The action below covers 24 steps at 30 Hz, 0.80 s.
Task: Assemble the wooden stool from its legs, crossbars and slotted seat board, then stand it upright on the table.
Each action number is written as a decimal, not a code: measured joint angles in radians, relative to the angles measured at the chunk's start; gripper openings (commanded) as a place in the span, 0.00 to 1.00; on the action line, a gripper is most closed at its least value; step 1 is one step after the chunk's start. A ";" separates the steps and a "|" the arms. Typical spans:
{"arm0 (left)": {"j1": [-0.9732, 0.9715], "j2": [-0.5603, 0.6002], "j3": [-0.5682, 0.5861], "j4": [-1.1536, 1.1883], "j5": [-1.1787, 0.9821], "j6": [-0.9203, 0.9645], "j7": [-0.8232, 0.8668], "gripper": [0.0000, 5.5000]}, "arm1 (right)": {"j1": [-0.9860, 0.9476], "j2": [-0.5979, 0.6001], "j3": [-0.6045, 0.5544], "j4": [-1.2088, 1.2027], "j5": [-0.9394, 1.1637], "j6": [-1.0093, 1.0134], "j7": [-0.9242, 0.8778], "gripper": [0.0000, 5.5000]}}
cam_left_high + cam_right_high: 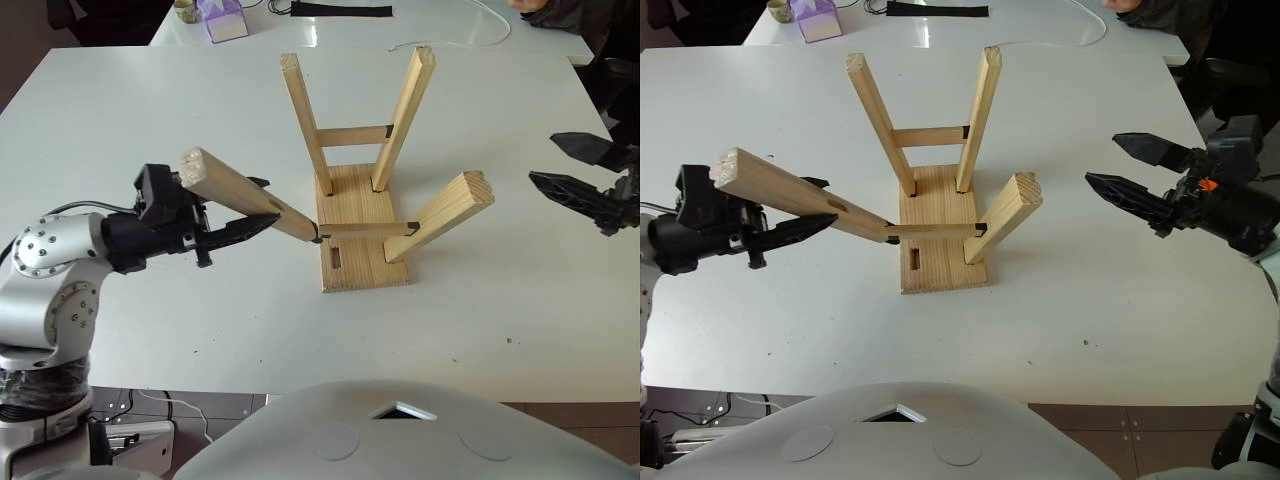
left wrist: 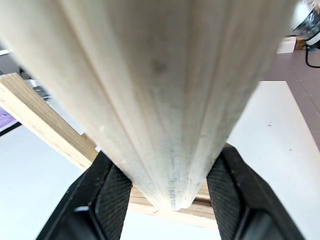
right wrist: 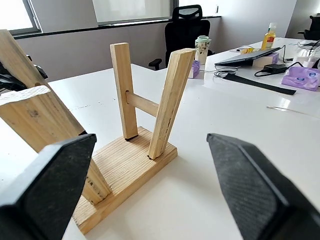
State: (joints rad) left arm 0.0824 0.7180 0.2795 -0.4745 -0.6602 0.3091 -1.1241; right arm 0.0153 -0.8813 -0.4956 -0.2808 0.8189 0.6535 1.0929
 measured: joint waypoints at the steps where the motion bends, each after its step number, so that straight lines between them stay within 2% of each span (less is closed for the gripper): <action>1: 0.010 -0.012 -0.006 0.003 0.019 -0.020 0.010 0.38 | -0.004 -0.006 0.016 0.011 -0.014 -0.015 0.008 0.74; 4: 0.054 -0.046 -0.021 0.000 0.033 -0.055 0.030 0.38 | -0.028 -0.023 0.060 0.047 -0.048 -0.031 0.032 0.74; 13: 0.130 -0.093 -0.125 -0.030 0.042 -0.116 0.031 0.38 | -0.066 -0.027 0.093 0.059 -0.055 -0.039 0.036 0.74; 19: 0.133 -0.058 -0.161 0.026 0.101 -0.243 -0.021 0.38 | -0.069 -0.027 0.099 0.046 -0.055 -0.039 0.028 0.74; 24: 0.096 -0.009 -0.163 0.045 0.095 -0.253 -0.037 0.38 | -0.058 -0.024 0.097 0.023 -0.055 -0.042 0.013 0.74</action>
State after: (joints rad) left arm 0.1784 0.7090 0.1167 -0.4297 -0.5651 0.0562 -1.1610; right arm -0.0430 -0.9057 -0.3981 -0.2576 0.7637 0.6110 1.1059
